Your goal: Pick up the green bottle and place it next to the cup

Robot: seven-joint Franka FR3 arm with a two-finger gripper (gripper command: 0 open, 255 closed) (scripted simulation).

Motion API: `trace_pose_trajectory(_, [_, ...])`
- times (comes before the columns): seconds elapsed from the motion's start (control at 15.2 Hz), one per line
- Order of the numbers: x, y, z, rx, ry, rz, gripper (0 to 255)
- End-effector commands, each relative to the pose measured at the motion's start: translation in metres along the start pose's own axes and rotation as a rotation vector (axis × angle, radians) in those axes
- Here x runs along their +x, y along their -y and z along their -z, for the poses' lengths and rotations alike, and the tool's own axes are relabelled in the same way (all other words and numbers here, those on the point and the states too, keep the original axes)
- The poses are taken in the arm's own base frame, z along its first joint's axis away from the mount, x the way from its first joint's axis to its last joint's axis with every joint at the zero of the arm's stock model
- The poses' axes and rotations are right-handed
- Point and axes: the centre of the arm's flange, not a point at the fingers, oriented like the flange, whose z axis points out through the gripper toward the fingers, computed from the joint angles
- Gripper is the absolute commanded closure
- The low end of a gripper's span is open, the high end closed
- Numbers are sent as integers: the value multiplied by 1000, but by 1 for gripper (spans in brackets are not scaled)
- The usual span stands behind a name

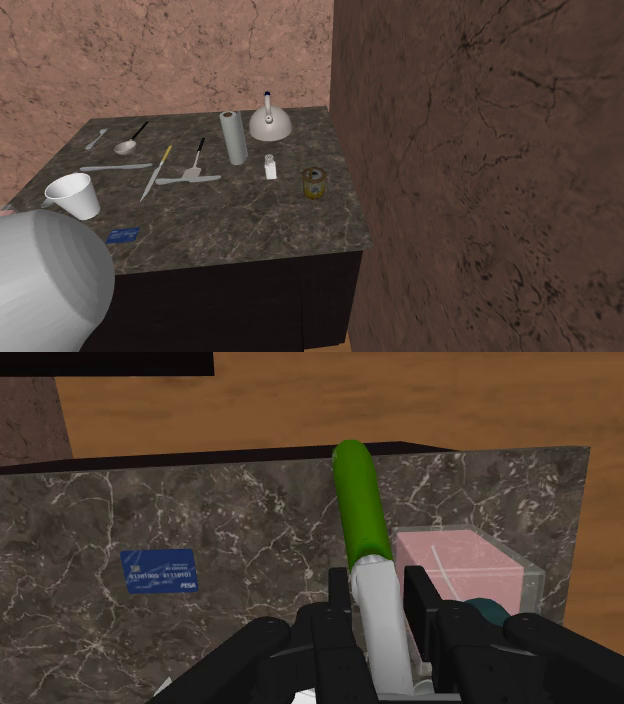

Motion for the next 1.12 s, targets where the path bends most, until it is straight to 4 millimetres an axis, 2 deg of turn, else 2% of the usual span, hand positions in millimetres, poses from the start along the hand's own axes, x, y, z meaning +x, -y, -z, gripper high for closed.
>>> trace_pose_trajectory(0.0, [0, 0, -1, 0, 0, 0, 255])
trace_pose_trajectory(0.33, [0, 0, -1, 0, 0, 0, 255])
trace_pose_trajectory(0.4, [0, 0, -1, 0, 0, 0, 0])
trace_pose_trajectory(0.73, [0, 0, -1, 0, 0, 0, 0])
trace_pose_trajectory(0.99, [0, 0, 49, 0, 0, 0, 0])
trace_pose_trajectory(1.06, [0, 0, 49, 0, 0, 0, 0])
